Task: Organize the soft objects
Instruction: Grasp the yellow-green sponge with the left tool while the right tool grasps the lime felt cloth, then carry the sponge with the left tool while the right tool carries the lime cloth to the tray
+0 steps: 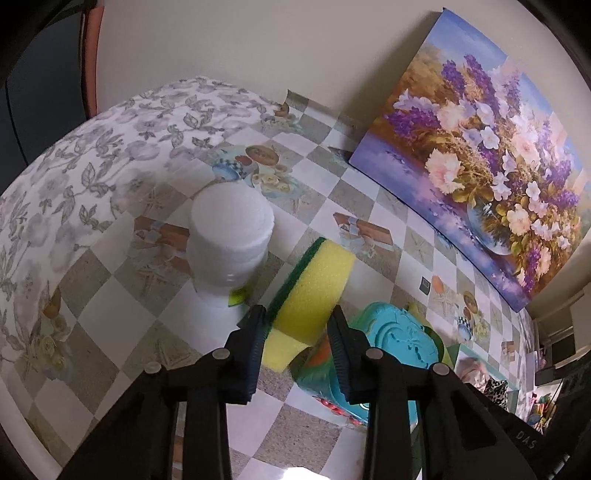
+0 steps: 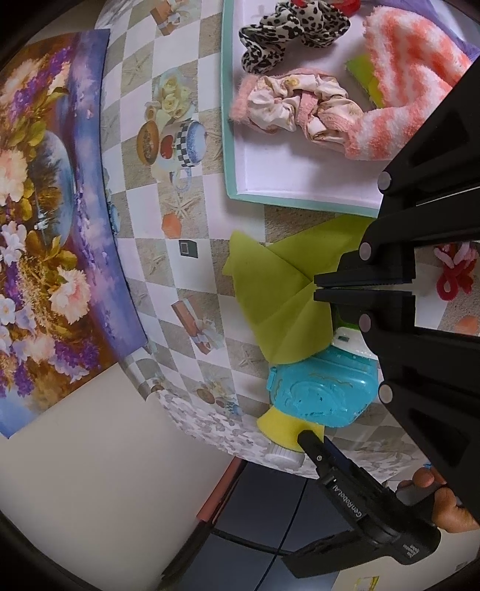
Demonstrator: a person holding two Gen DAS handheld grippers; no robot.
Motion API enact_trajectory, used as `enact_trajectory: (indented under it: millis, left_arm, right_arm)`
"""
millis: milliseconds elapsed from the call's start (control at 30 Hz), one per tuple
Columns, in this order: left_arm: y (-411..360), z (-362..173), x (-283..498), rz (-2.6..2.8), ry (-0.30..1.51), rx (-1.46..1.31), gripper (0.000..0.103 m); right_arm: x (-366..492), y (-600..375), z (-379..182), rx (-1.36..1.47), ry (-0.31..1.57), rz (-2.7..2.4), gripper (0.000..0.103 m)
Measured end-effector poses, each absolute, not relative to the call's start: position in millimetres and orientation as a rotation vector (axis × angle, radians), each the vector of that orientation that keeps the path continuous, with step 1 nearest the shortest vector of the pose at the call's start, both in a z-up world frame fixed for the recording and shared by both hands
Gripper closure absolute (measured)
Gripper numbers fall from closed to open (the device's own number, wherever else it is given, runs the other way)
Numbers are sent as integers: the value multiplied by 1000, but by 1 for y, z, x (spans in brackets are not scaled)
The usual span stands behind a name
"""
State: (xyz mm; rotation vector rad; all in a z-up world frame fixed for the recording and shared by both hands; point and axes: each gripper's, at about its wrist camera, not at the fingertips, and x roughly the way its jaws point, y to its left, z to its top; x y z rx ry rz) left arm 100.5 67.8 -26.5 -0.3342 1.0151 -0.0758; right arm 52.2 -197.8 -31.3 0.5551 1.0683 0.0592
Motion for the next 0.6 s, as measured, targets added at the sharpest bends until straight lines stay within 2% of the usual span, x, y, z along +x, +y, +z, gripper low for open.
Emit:
enact_trajectory:
  millis: [600]
  left_arm:
    - [71, 22, 78, -102, 867, -306, 69]
  right_arm:
    - [42, -209, 9, 560, 951, 62, 102]
